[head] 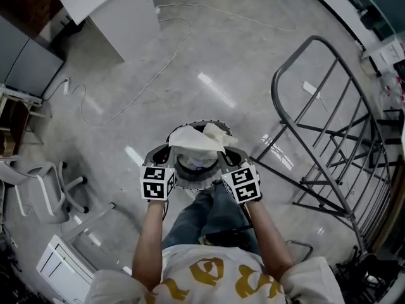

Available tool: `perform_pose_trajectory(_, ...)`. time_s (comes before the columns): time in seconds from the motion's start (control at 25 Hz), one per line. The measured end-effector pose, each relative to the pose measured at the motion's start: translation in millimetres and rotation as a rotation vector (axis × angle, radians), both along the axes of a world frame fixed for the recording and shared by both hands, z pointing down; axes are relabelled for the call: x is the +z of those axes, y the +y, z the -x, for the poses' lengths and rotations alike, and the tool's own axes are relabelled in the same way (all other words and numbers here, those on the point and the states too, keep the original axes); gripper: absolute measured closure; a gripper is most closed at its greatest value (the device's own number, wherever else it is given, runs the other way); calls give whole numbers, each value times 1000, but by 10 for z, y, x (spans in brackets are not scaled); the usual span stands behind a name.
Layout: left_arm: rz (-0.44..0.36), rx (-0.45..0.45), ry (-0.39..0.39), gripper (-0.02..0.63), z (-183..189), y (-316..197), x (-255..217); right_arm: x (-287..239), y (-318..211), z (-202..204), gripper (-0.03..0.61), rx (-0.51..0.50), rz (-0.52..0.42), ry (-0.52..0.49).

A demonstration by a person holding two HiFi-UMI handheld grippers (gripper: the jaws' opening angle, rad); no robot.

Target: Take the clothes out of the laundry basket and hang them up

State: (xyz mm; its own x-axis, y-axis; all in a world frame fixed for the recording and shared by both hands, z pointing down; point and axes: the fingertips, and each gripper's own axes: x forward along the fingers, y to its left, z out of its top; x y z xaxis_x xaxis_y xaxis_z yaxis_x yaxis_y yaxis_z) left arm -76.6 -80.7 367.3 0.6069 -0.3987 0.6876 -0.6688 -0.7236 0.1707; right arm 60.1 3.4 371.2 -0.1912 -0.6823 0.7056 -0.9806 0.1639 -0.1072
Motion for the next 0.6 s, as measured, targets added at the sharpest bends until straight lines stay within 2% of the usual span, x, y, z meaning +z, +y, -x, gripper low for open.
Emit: perform_pose_trajectory(0.6, -149, 155, 131, 603, -721, -56, -1022, -1055, 253, -526, 532, 187, -170, 6)
